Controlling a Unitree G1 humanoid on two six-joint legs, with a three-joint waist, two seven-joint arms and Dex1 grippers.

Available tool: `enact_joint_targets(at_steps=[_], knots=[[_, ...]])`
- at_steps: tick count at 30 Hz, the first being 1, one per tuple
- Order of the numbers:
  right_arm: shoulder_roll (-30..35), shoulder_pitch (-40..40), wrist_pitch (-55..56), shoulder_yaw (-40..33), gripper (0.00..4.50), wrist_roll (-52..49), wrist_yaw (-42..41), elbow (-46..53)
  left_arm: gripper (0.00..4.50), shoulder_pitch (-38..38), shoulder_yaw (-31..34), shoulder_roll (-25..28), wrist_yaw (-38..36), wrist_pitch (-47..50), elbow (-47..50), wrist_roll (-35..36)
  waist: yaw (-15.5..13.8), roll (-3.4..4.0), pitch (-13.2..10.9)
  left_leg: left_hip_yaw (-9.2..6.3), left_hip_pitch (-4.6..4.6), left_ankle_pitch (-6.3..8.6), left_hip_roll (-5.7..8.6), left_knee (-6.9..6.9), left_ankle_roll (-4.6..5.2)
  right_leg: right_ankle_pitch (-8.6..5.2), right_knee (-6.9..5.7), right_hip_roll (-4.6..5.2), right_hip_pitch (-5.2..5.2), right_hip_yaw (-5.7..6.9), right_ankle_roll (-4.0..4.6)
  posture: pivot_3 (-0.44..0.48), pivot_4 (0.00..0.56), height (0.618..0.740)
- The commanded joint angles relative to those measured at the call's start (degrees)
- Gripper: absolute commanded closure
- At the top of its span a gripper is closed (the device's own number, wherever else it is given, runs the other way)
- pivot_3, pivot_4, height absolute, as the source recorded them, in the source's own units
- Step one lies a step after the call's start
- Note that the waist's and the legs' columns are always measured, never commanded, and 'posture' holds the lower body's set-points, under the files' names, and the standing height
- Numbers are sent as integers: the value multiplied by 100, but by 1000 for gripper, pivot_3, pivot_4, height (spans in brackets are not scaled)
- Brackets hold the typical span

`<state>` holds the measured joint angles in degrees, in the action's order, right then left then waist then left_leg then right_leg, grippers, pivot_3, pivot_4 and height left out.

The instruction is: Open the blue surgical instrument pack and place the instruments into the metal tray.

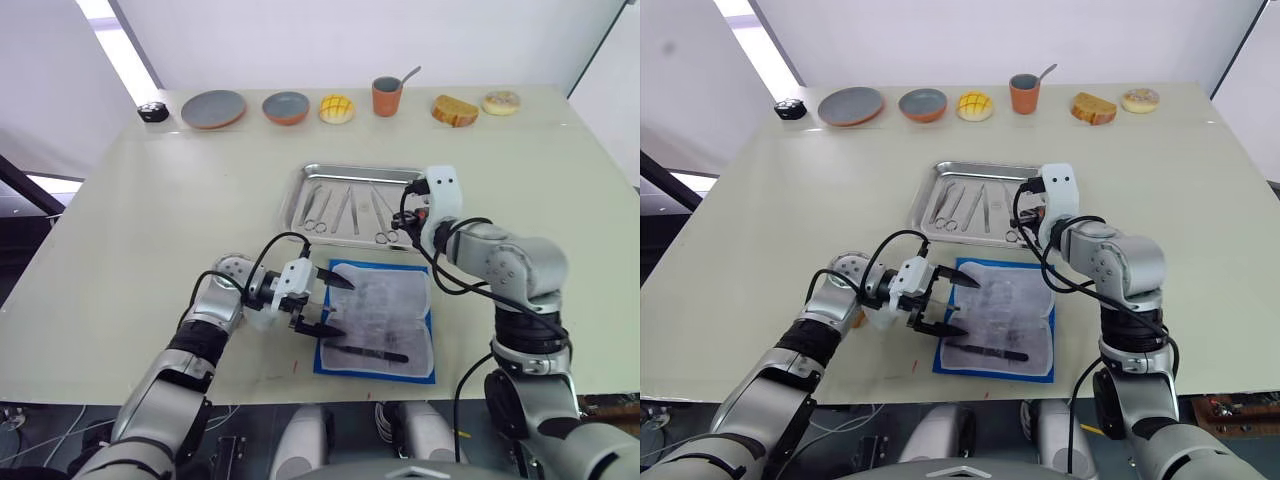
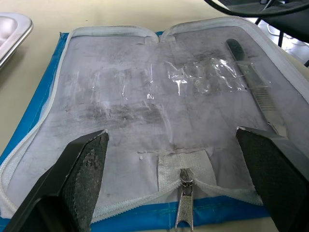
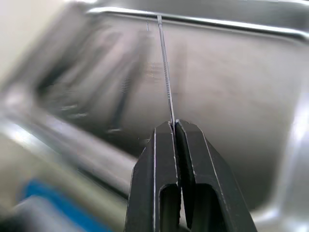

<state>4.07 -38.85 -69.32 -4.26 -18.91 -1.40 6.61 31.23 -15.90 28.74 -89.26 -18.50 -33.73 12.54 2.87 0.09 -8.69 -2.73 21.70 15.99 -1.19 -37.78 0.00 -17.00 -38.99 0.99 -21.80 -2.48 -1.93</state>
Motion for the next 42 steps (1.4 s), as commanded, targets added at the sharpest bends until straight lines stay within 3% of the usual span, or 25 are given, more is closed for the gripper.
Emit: enact_joint_targets(at_steps=[1,11,31,32,33,34,37,39,42], knots=[[-109,-215,506,-58,4483,210,160,-289,0,-265,-102,131,1,114,-280,-308,16,0,0,-1,0,0,-1,0,0,0,-1,-1,0,1,0,0,150,740],[-267,-332,1058,107,4483,450,141,-935,0,-300,-104,113,78,130,-252,-338,81,3,1,-2,-2,0,-1,0,0,0,-5,-1,1,1,0,0,150,740],[-280,-239,1156,287,4483,640,-50,-1067,0,-328,-107,120,91,299,-48,-324,85,4,1,-2,2,0,0,0,0,0,0,2,1,1,0,0,150,740],[-276,-235,1159,290,3915,651,-59,-1068,0,-324,-110,114,91,298,-53,-326,85,4,1,-2,2,0,-1,0,0,0,0,2,1,1,0,0,150,740],[-275,-228,1156,292,3732,662,-66,-1061,0,-322,-113,109,92,294,-57,-328,85,4,1,-2,2,0,0,0,0,0,0,2,1,1,0,0,150,740],[-275,-225,1157,295,3140,679,-72,-1056,0,-314,-115,104,91,291,-68,-330,85,4,1,-2,2,0,-1,0,0,0,0,2,1,1,0,0,150,740],[-274,-213,1147,305,2183,709,-96,-1029,0,-308,-119,96,90,279,-83,-335,85,4,0,-2,2,0,-1,0,0,0,0,2,1,1,0,0,150,740],[-249,-198,1168,343,1002,749,-114,-977,0,-312,-121,93,92,276,-81,-336,85,4,0,-2,2,0,-1,0,0,0,0,2,1,1,0,0,150,740],[-137,-87,1316,479,160,722,-333,-682,0,-332,-122,88,105,284,-53,-332,85,4,0,-2,2,0,-1,0,0,0,1,2,1,1,0,0,150,740]])
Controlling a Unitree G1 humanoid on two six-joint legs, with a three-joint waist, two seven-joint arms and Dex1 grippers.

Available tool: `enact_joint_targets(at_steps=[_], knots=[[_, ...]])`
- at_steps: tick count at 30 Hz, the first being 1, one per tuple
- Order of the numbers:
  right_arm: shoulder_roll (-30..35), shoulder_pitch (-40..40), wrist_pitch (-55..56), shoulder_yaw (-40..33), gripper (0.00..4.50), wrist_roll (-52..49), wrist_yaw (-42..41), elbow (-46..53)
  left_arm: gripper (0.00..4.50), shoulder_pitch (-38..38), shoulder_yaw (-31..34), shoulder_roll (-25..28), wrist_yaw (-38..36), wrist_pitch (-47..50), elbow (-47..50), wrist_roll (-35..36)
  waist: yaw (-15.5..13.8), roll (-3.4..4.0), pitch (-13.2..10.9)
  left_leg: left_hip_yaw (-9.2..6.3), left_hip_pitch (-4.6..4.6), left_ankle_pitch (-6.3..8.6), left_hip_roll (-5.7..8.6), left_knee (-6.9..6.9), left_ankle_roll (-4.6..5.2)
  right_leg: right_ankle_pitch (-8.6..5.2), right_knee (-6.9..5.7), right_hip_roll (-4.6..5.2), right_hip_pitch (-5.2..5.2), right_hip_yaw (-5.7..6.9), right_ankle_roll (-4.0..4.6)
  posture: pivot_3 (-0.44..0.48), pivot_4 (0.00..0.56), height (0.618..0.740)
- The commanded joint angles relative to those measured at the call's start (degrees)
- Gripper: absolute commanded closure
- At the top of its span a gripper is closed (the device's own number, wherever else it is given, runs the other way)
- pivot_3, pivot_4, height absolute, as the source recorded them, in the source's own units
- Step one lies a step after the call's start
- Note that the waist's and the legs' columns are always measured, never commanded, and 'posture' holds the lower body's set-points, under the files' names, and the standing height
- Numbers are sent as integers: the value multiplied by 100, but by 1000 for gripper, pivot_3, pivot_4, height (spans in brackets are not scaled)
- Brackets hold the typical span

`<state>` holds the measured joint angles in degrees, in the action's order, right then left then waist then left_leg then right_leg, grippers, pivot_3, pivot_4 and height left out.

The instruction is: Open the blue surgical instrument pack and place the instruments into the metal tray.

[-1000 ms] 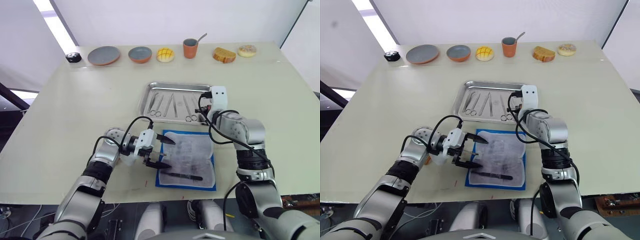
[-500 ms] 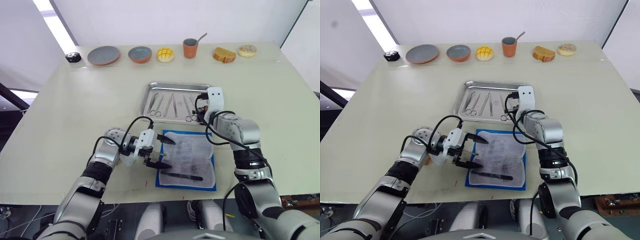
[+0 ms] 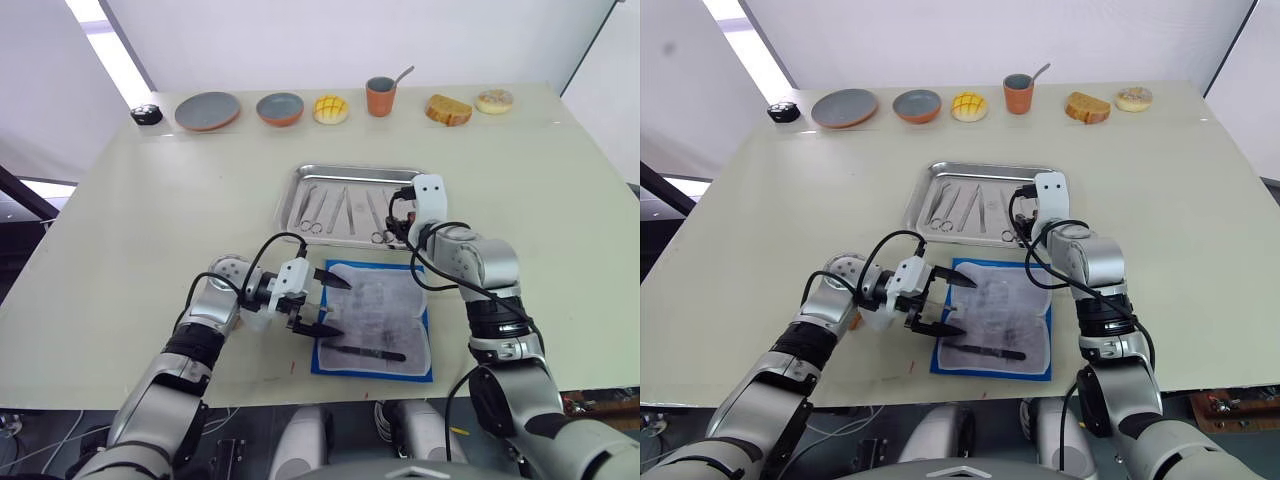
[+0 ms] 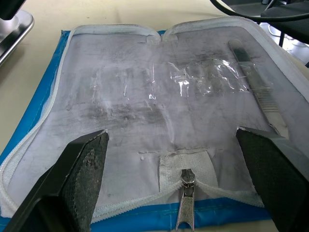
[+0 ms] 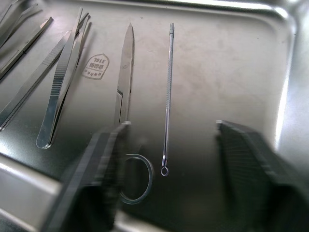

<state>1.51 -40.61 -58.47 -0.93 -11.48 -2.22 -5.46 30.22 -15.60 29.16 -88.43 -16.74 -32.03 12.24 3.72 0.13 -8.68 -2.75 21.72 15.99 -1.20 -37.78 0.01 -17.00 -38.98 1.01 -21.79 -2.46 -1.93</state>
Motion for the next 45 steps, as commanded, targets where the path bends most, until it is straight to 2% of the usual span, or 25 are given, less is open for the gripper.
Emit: enact_joint_targets(at_steps=[1,4,6,12,13,18,22,26,32,34,41,45], knots=[[201,209,313,229,160,-105,-458,791,0,-241,-150,44,26,113,-210,-299,-1,0,0,0,0,0,0,0,0,0,0,0,0,0,0,0,150,740],[623,791,949,591,160,-302,-1309,1749,0,-265,-148,45,35,128,-180,-288,-10,1,-1,-3,3,0,-1,1,0,0,5,1,0,3,0,0,150,740],[954,1535,1572,507,160,-744,-2166,2613,0,-290,-140,60,36,153,-140,-275,-7,1,-1,-1,6,1,0,2,0,-2,13,1,0,-1,-3,0,150,740],[2151,2953,1723,-223,160,-1887,-3623,3843,0,-316,-100,84,3,227,-52,-262,-14,-4,-7,0,4,1,0,4,0,-2,16,0,6,-1,-4,0,150,740],[2338,3119,1760,-332,40,-1988,-3774,3941,0,-309,-97,81,-2,235,-55,-263,-8,-7,-9,3,2,1,2,4,0,-2,14,1,6,-4,-4,0,150,740],[3346,4231,1789,-1523,40,-2817,-4774,4485,0,-254,-91,70,-54,207,-149,-270,-61,-10,-13,-5,-1,1,-3,4,0,-2,10,-10,8,1,-3,0,150,740],[4160,5420,1777,-2925,40,-3378,-5628,4690,0,-192,-89,64,-94,149,-278,-279,-119,-25,-21,2,4,1,3,4,0,-3,20,-4,10,-3,-4,0,150,740],[4549,6250,1875,-3957,40,-3606,-6228,4644,0,-145,-88,69,-136,84,-397,-286,-116,-36,-26,3,-8,1,-3,4,0,-4,15,-13,18,-5,-7,0,150,740],[4837,6820,1912,-4585,40,-3631,-6611,4594,0,-77,-83,71,-184,-2,-559,-295,-123,-35,-25,7,-9,1,-7,5,0,-14,14,-19,21,-8,-24,0,150,740],[4865,6841,1962,-4394,40,-3592,-6513,4732,0,-56,-87,69,-192,-26,-596,-297,-123,-36,-26,8,-8,1,-7,5,0,-13,15,-19,21,-6,-22,0,150,740],[4688,5890,2257,-1918,40,-2701,-5435,5304,0,33,-112,54,-214,-110,-719,-322,-124,-36,-16,12,-13,1,-10,9,-1,-16,14,-25,21,-13,-26,0,150,740],[4634,5304,2247,-672,1203,-2186,-5058,5276,0,60,-134,56,-218,-138,-754,-339,-134,-38,-17,5,-13,0,-8,6,-1,-14,14,-22,19,-6,-23,0,150,740]])
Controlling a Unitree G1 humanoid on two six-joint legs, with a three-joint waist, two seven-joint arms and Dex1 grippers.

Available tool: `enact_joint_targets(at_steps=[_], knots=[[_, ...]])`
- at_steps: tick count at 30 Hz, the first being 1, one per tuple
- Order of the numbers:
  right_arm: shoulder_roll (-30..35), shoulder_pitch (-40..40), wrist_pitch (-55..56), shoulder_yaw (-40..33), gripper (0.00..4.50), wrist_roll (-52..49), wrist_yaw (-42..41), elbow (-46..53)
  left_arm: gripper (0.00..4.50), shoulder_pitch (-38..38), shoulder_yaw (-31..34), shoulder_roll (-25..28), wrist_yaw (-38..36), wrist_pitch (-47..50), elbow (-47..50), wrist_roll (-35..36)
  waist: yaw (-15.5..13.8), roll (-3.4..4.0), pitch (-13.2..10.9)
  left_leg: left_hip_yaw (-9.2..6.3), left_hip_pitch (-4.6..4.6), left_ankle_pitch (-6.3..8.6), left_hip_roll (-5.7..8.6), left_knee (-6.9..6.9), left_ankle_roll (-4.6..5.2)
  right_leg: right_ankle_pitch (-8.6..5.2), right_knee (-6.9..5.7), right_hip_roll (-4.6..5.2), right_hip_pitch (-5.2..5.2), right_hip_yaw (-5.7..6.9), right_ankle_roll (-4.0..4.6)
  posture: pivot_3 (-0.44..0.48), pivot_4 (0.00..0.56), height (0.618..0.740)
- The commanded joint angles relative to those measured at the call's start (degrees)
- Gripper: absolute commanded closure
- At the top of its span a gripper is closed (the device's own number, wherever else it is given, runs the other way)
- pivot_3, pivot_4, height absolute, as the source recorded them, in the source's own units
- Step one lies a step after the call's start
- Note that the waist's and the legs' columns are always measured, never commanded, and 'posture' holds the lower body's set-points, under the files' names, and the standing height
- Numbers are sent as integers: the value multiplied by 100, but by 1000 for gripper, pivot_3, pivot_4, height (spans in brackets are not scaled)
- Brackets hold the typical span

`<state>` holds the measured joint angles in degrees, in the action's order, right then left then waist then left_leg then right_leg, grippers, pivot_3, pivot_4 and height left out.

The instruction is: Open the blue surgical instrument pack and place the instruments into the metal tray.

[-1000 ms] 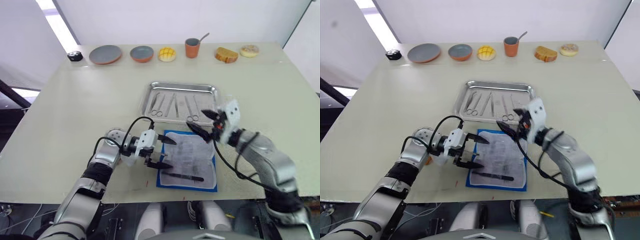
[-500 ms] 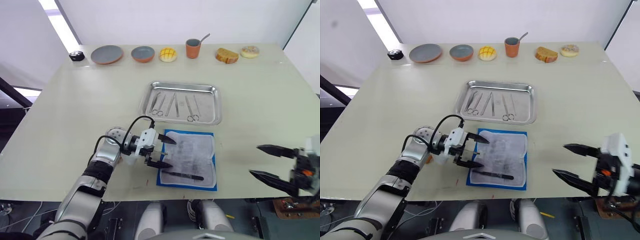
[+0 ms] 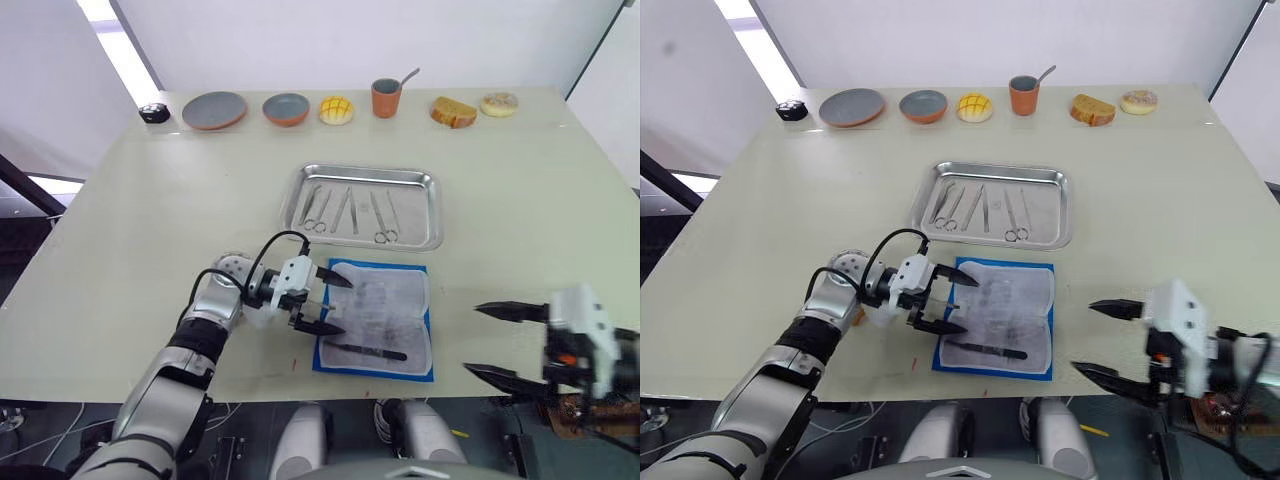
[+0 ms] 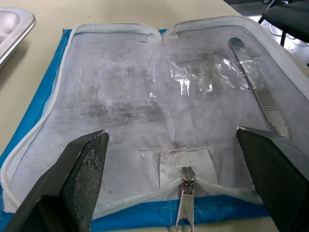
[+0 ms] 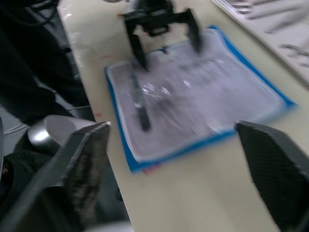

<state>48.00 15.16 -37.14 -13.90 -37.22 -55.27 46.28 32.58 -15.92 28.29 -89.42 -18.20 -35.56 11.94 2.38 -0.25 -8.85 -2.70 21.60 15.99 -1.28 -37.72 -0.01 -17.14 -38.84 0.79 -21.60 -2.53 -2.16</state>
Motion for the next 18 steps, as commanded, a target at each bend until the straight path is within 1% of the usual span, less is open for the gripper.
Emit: enact_joint_targets(at_steps=[1,2,8,18], knots=[[-9,-388,136,897,1686,542,302,75,0,-171,-107,142,-120,5,-401,-311,1,-1,0,-1,-1,0,0,0,0,1,0,0,0,-1,1,0,150,740],[-48,-520,111,1171,1990,692,412,27,0,-166,-110,141,-120,6,-404,-311,3,-2,0,-4,0,0,1,0,0,1,0,1,0,0,2,0,150,740],[-216,-1131,140,2331,1990,1469,773,-389,0,-134,-145,109,-101,5,-418,-321,-2,-3,0,-10,0,0,1,-5,0,8,-1,1,1,5,13,0,150,740],[-420,-1473,272,3124,1990,2078,893,-773,0,-213,-148,139,-122,0,-323,-295,-1,-3,1,-16,3,0,1,-9,0,10,-2,1,0,11,18,0,150,740]])
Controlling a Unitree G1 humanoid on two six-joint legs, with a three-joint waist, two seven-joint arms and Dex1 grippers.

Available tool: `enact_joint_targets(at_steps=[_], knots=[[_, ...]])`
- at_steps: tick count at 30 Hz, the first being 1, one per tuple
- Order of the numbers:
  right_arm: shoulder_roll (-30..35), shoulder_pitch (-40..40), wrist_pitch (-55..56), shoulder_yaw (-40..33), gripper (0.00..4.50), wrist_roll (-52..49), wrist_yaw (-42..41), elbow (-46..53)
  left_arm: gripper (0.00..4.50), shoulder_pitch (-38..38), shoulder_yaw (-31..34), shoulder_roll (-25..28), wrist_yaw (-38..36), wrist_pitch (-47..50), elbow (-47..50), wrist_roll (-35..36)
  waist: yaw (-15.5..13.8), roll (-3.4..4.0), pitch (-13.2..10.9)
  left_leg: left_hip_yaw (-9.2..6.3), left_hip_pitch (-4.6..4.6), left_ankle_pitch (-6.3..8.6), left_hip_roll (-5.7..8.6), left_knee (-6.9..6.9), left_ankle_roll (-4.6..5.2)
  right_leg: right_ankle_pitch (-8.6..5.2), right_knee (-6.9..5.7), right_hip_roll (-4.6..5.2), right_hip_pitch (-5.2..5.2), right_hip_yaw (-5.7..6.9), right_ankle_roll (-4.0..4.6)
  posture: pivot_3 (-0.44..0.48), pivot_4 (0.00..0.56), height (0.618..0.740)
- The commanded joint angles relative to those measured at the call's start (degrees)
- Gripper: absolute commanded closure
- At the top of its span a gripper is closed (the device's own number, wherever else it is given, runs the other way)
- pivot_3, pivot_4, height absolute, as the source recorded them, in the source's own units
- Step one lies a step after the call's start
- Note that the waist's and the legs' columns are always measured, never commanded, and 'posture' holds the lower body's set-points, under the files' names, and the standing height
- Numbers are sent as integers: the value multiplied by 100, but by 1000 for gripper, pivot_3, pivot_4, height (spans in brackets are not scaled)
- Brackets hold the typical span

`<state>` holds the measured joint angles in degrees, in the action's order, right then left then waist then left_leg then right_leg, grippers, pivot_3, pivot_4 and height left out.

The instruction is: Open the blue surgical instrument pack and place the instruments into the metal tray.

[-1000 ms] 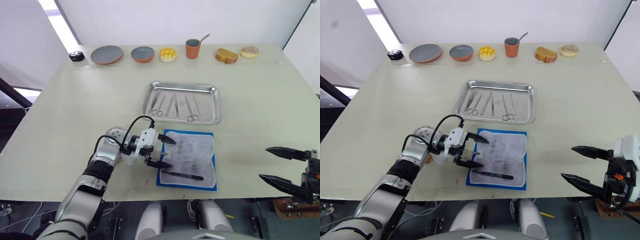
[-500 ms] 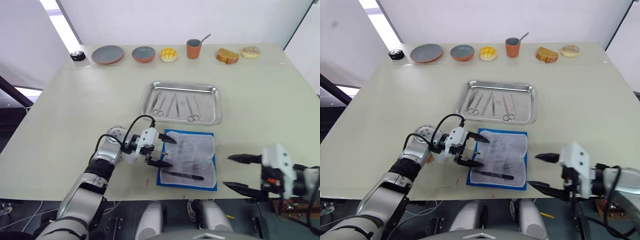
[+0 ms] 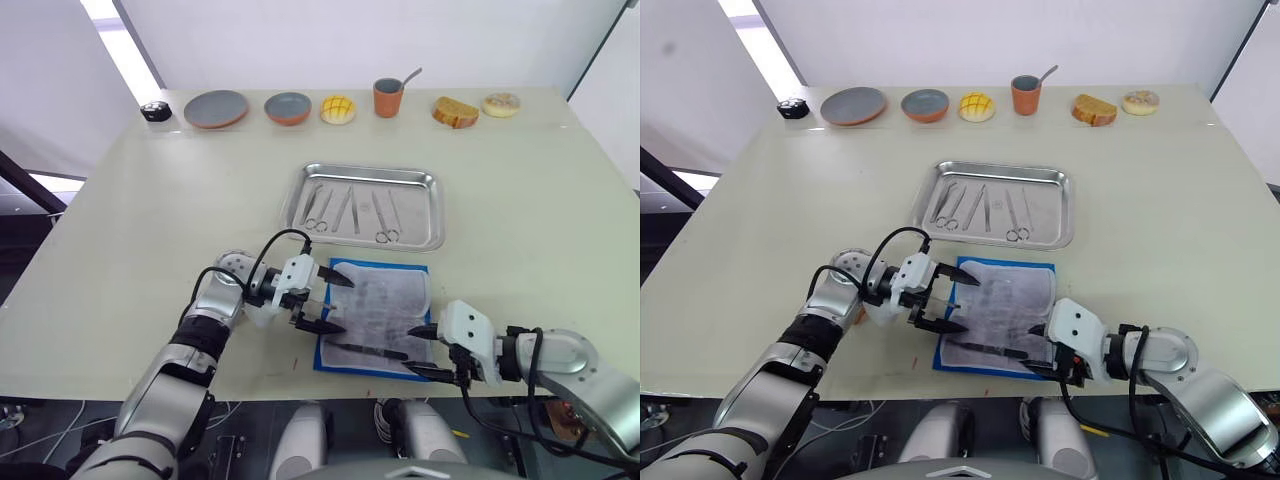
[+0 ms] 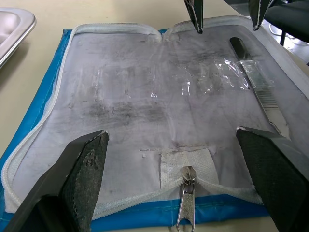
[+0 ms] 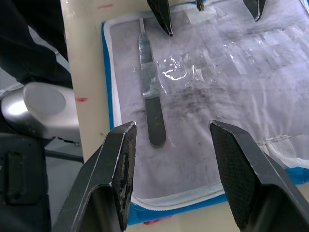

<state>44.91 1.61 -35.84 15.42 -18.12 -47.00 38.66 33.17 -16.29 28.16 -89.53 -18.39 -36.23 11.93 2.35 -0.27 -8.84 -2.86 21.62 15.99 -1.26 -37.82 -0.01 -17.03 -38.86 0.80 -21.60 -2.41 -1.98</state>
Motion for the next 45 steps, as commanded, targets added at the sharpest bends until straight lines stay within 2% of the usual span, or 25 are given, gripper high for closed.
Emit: enact_joint_targets(at_steps=[1,11,20,33,35,36,37,38,40,41,45], knots=[[-152,-149,171,280,1990,260,97,-72,0,-318,-98,184,-125,17,-211,-279,6,0,1,1,0,0,0,0,0,0,0,0,0,-1,0,0,150,740],[-306,-106,364,749,1990,937,338,-428,0,-336,-88,231,-145,100,-110,-300,27,-3,2,3,-3,0,-3,0,0,1,-2,-3,-1,-4,2,0,150,740],[-317,62,228,1059,1990,1245,440,-278,0,-301,-110,209,-127,176,-66,-308,26,-9,7,2,-3,0,-3,0,0,1,-2,-3,-1,-3,2,0,150,740],[-118,319,203,1101,1990,1430,486,-243,0,-339,-135,193,-102,309,127,-283,18,-28,21,3,-2,0,-2,0,0,1,0,-1,0,-2,2,0,150,740],[-156,284,128,1114,2626,1478,539,-317,0,-337,-128,188,-99,331,143,-289,18,-37,27,3,-2,0,-1,0,0,1,1,0,0,-3,2,0,150,740],[-163,277,97,1116,3171,1493,555,-340,0,-337,-127,186,-97,336,149,-291,19,-40,28,3,-2,0,-2,0,0,1,0,0,0,-2,2,0,150,740],[-149,252,12,1138,3171,1502,549,-357,0,-331,-126,183,-95,334,136,-295,21,-45,32,3,-3,0,-2,0,0,1,0,0,0,-2,2,0,150,740],[-141,232,-58,1155,3388,1507,548,-367,0,-327,-124,182,-93,331,126,-299,21,-50,36,2,-5,0,-2,0,0,1,-1,-2,1,-3,2,0,150,740],[-134,195,-138,1186,4257,1515,559,-382,0,-332,-122,182,-90,331,126,-303,19,-52,43,1,-8,0,-3,0,0,0,-2,-3,3,-2,2,0,150,740],[-134,165,-164,1209,4465,1535,573,-395,0,-339,-120,183,-87,335,133,-302,19,-55,45,2,-8,0,-3,0,0,0,-1,-2,3,-2,2,0,150,740],[-140,16,-251,1221,4465,1556,601,-334,0,-380,-117,182,-72,350,184,-291,22,-58,48,1,-9,0,-3,0,0,1,-2,-3,3,-2,3,0,150,740]])
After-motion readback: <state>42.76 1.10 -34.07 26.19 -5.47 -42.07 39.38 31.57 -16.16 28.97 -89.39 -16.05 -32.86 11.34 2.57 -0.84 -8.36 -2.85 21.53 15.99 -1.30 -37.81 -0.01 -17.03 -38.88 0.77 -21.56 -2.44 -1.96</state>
